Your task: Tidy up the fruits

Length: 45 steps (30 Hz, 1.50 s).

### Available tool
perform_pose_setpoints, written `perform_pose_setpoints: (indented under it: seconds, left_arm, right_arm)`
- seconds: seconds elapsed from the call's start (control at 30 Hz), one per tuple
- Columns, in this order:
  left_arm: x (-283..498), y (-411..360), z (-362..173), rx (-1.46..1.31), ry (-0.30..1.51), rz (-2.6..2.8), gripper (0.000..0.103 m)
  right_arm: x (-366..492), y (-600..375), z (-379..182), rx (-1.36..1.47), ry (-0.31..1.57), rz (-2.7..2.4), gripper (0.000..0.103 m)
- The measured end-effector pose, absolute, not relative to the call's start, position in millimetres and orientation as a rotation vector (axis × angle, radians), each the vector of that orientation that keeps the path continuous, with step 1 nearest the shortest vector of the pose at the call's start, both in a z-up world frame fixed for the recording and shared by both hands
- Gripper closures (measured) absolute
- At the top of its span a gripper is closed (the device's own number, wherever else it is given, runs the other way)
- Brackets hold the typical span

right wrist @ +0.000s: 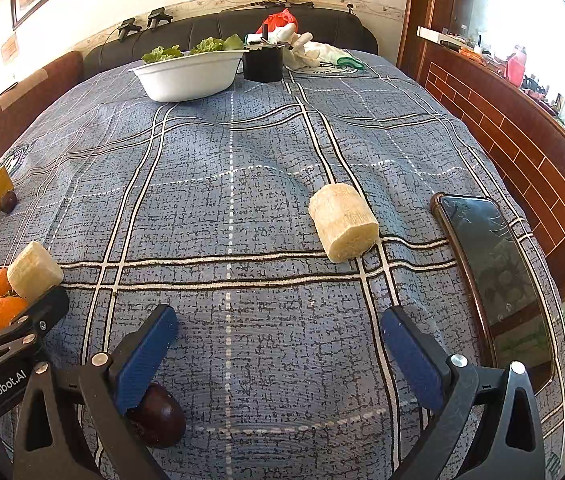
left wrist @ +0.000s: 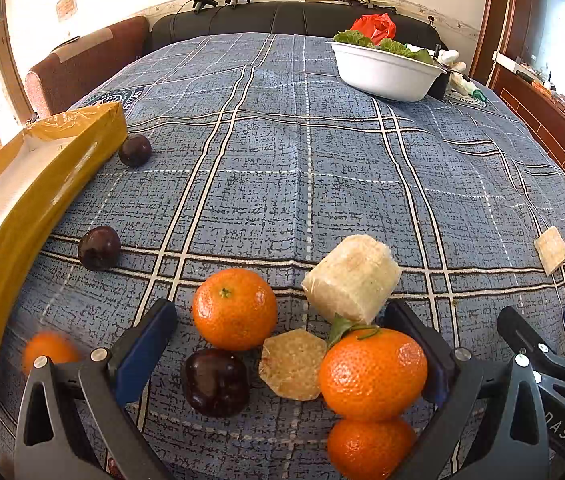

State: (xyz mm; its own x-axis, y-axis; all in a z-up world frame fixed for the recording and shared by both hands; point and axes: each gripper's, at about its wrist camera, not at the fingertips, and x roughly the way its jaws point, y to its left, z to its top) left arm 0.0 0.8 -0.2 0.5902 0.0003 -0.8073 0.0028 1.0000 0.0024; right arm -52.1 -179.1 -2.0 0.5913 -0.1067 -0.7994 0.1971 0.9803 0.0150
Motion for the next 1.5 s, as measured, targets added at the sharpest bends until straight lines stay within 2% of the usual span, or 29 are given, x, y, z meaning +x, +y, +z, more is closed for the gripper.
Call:
perform_pose_setpoints:
  seconds: [1.5]
  left_arm:
    - [-7.7, 0.9, 1.8, 0.014, 0.983, -0.014, 0.0]
  right_arm:
    - [-48.8, -181.7, -2.2, 0.116, 0.956, -0.159, 0.0]
